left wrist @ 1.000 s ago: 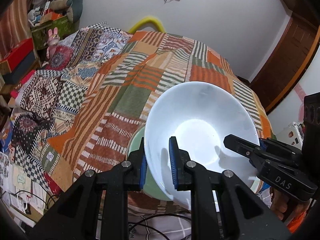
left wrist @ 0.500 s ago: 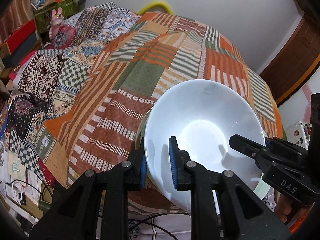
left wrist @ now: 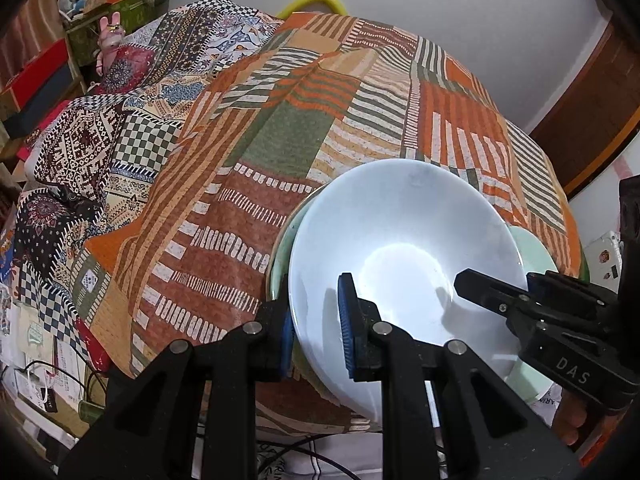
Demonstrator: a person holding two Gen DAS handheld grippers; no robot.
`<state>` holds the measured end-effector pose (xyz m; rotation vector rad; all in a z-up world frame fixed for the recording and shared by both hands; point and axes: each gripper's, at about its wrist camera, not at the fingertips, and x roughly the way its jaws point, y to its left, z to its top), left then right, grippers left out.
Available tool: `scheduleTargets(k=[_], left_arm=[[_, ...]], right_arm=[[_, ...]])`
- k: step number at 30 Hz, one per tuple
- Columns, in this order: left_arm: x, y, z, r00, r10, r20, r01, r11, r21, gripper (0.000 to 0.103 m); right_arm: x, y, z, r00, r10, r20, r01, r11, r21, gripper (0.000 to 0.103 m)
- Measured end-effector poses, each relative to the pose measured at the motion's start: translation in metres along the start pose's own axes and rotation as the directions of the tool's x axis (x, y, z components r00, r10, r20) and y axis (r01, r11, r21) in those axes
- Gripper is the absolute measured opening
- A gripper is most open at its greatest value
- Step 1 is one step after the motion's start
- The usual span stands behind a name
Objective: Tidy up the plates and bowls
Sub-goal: 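Lower the white bowl into the mint-green bowl and open both tools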
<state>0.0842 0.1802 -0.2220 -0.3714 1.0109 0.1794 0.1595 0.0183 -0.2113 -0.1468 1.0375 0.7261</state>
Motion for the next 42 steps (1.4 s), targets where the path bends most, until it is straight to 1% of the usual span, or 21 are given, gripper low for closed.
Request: scheduleTargets(k=[5, 8, 14, 19, 22, 30, 31, 33, 37, 40, 41, 42], left_arm=[[0.000, 0.002, 0.000, 1.000, -0.013, -0.006, 0.013, 1.000, -0.021, 0.019], [-0.005, 0.003, -0.002, 1.000, -0.013, -0.004, 0.013, 0.999, -0.031, 0.019], [-0.011, -0.004, -0.004, 1.000, 0.011, 0.009, -0.011, 1.000, -0.007, 0.019], [-0.010, -0.002, -0.002, 1.000, 0.005, -0.002, -0.005, 1.000, -0.024, 0.019], [-0.009, -0.002, -0.002, 1.000, 0.004, -0.005, -0.004, 1.000, -0.028, 0.019], [-0.008, -0.009, -0.004, 0.999, 0.038, -0.015, -0.038, 0.999, 0.019, 0.021], [-0.007, -0.010, -0.005, 0.999, 0.048, -0.014, -0.048, 0.999, 0.026, 0.021], [-0.007, -0.010, -0.005, 0.999, 0.046, -0.016, -0.046, 0.999, 0.029, 0.021], [-0.010, -0.013, -0.004, 0.999, 0.046, -0.005, -0.046, 0.998, 0.032, 0.021], [-0.017, -0.017, -0.003, 0.998, 0.061, 0.014, -0.061, 0.997, 0.047, 0.021], [-0.019, -0.018, -0.004, 0.998, 0.067, 0.021, -0.068, 0.996, 0.053, 0.023], [-0.021, -0.018, -0.004, 0.997, 0.071, 0.027, -0.073, 0.996, 0.055, 0.029]], right_arm=[[0.002, 0.001, 0.000, 1.000, 0.002, 0.004, -0.002, 1.000, -0.005, 0.021], [0.004, 0.000, -0.001, 1.000, 0.017, -0.001, -0.017, 1.000, 0.002, 0.021], [0.008, 0.000, -0.002, 1.000, 0.024, -0.004, -0.024, 1.000, 0.000, 0.021], [0.009, -0.002, -0.002, 0.999, 0.034, -0.003, -0.034, 0.999, 0.003, 0.021], [0.008, -0.002, -0.002, 0.999, 0.040, -0.008, -0.040, 0.999, -0.008, 0.023], [0.003, -0.003, -0.002, 0.999, 0.039, -0.008, -0.040, 0.999, -0.015, 0.023], [0.001, -0.003, -0.003, 1.000, 0.030, -0.005, -0.030, 0.999, -0.020, 0.023], [-0.004, -0.003, -0.003, 1.000, -0.004, 0.009, 0.005, 0.999, -0.040, 0.023], [-0.015, -0.006, -0.002, 0.999, -0.012, 0.053, 0.014, 0.999, -0.043, 0.032], [-0.025, -0.007, 0.001, 0.996, -0.021, 0.087, 0.025, 0.998, -0.053, 0.033], [-0.029, -0.007, 0.002, 0.995, -0.023, 0.097, 0.029, 0.998, -0.056, 0.035], [-0.031, -0.008, 0.003, 0.994, -0.024, 0.107, 0.030, 0.998, -0.056, 0.035]])
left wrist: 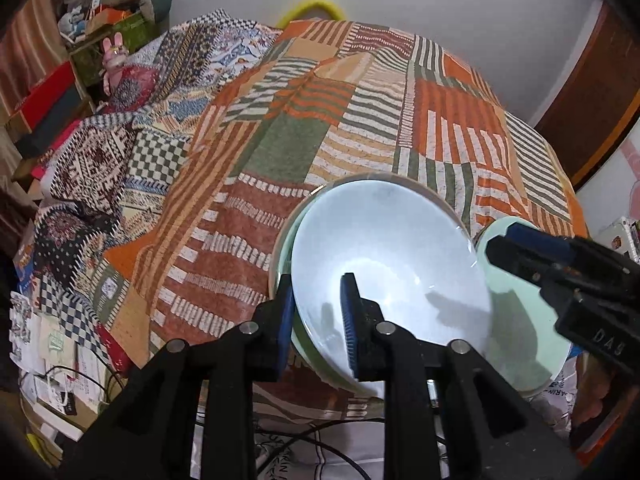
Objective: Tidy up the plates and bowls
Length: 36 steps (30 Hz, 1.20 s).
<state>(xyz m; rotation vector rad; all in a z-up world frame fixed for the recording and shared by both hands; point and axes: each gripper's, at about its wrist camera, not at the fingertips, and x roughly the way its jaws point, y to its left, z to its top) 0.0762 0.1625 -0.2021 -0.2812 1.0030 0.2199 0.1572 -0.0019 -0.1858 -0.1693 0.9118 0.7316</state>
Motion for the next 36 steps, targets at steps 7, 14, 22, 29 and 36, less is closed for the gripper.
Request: scheduleTargets(k=[7, 14, 22, 29, 36], left_arm=[[-0.019, -0.003, 0.002, 0.997, 0.001, 0.083, -0.003, 1.000, 0.027, 0.046], [-0.014, 0.015, -0.002, 0.998, -0.019, 0.066, 0.022, 0.999, -0.045, 0.053], [0.013, 0.031, -0.016, 0.998, -0.062, -0.015, 0.060, 0.993, -0.099, 0.053], [0.035, 0.023, -0.017, 0.993, -0.103, -0.056, 0.098, 0.992, -0.084, 0.053], [0.050, 0.022, -0.018, 0.987, -0.134, -0.087, 0.126, 0.988, -0.090, 0.052]], right_arm=[[0.002, -0.009, -0.001, 1.000, -0.002, -0.008, 0.003, 1.000, 0.025, 0.040], [0.014, -0.012, -0.006, 0.998, 0.037, -0.059, -0.035, 0.998, 0.042, 0.040], [0.032, -0.012, -0.002, 0.993, 0.057, -0.099, -0.051, 0.997, 0.061, 0.040], [0.046, -0.008, 0.000, 0.989, 0.065, -0.130, -0.058, 0.997, 0.059, 0.040], [0.057, -0.004, -0.001, 0.985, 0.078, -0.154, -0.072, 0.996, 0.049, 0.040]])
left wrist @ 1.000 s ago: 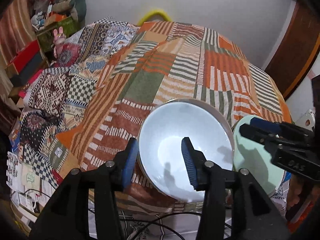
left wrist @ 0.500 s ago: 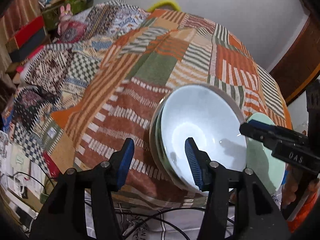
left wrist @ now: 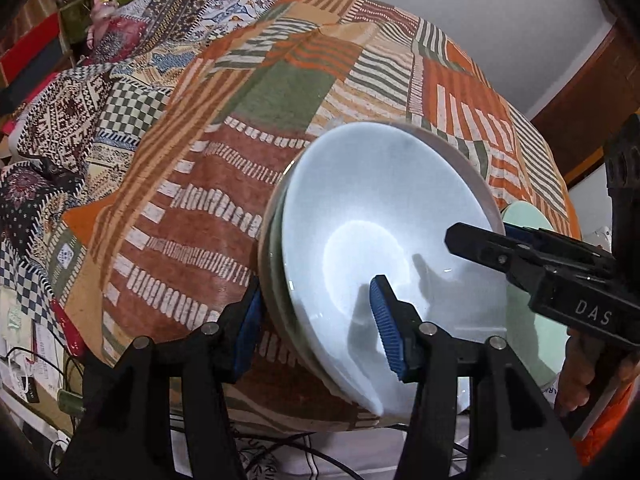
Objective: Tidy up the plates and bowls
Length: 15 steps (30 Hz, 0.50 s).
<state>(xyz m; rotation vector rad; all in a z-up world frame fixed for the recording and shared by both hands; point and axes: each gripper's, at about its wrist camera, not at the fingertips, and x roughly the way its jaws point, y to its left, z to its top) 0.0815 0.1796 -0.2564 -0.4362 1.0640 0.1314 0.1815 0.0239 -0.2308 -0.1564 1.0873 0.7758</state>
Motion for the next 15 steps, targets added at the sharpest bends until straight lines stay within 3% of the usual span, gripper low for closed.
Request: scheduleTargets(k=[12, 15], left_arm=[[-0.001, 0.004, -0.002, 1.000, -0.010, 0.006, 0.011, 0.999, -0.031, 0.046], [0.000, 0.005, -0.005, 1.000, -0.006, 0.000, 0.006, 0.999, -0.038, 0.046]], right_arm=[[0.017, 0.007, 0.003, 0.997, -0.070, -0.017, 0.068, 0.996, -0.062, 0.041], [0.015, 0.007, 0.003, 0.998, -0.054, -0.015, 0.053, 0.998, -0.046, 0.039]])
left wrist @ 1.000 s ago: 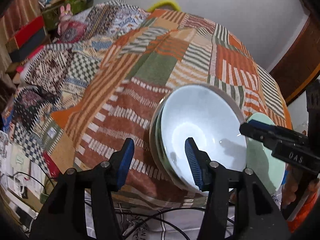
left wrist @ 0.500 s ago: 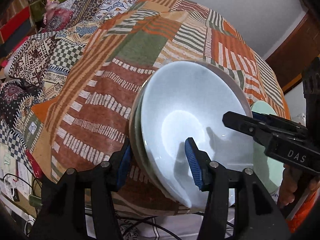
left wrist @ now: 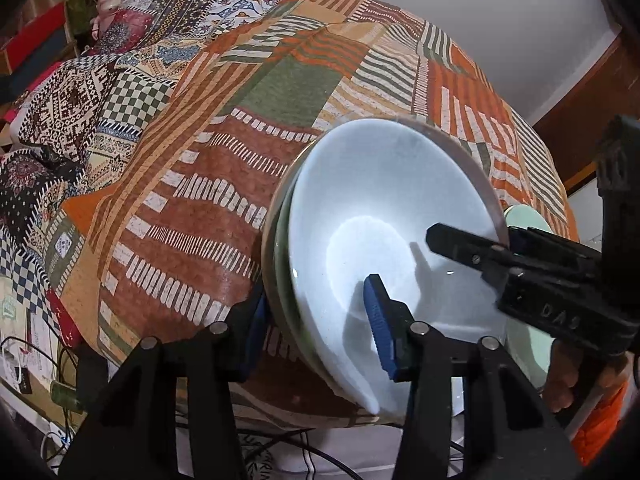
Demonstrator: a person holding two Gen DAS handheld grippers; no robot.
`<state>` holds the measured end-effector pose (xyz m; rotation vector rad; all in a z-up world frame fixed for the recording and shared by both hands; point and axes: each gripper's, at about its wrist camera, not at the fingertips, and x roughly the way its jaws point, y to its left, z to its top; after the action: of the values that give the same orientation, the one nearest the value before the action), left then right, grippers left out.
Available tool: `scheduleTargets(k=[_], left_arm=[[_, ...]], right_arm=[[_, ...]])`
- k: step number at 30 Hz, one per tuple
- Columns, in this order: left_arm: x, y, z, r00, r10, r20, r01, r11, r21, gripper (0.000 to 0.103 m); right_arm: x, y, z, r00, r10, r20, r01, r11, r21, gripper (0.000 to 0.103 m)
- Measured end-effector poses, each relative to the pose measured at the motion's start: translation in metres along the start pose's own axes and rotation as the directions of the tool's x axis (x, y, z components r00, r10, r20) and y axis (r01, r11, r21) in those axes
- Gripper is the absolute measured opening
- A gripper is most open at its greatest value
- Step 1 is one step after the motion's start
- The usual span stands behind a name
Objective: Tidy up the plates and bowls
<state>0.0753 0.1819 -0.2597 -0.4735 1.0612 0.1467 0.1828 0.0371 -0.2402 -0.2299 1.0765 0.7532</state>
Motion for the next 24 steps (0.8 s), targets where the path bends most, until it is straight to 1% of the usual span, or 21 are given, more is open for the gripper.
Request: scheduleTargets(k=[2, 4, 8, 12, 16, 19, 24], left_arm=[[0.000, 0.003, 0.000, 1.000, -0.011, -0.009, 0.011, 1.000, -0.018, 0.046], [0.000, 0.004, 0.000, 1.000, -0.012, -0.016, 0.012, 0.999, -0.035, 0.046], [-0.003, 0.001, 0.000, 1.000, 0.002, -0.020, -0.002, 0.999, -0.041, 0.046], [-0.007, 0.000, 0.000, 1.000, 0.014, -0.011, -0.014, 0.999, -0.045, 0.046], [-0.014, -0.002, 0.002, 1.000, 0.023, 0.005, -0.023, 0.999, -0.047, 0.046], [-0.025, -0.006, 0.004, 0.999, 0.019, 0.032, -0.017, 0.999, -0.045, 0.046], [-0.046, -0.016, 0.008, 0.996, 0.001, 0.086, 0.001, 1.000, -0.028, 0.046]], right_arm=[[-0.002, 0.000, -0.001, 1.000, 0.009, 0.000, -0.009, 1.000, 0.010, 0.036], [-0.004, 0.002, 0.000, 1.000, 0.007, 0.001, -0.007, 1.000, 0.009, 0.034], [-0.006, 0.007, -0.001, 1.000, -0.015, 0.008, 0.015, 1.000, 0.000, 0.034], [-0.009, 0.005, -0.003, 1.000, 0.005, 0.005, -0.005, 1.000, 0.028, 0.034], [-0.016, 0.005, -0.006, 1.000, 0.014, 0.010, -0.014, 0.999, 0.045, 0.034], [-0.022, 0.006, -0.008, 0.999, 0.021, 0.024, -0.022, 0.998, 0.056, 0.034], [-0.041, 0.005, -0.009, 0.997, 0.033, 0.073, -0.038, 0.996, 0.077, 0.034]])
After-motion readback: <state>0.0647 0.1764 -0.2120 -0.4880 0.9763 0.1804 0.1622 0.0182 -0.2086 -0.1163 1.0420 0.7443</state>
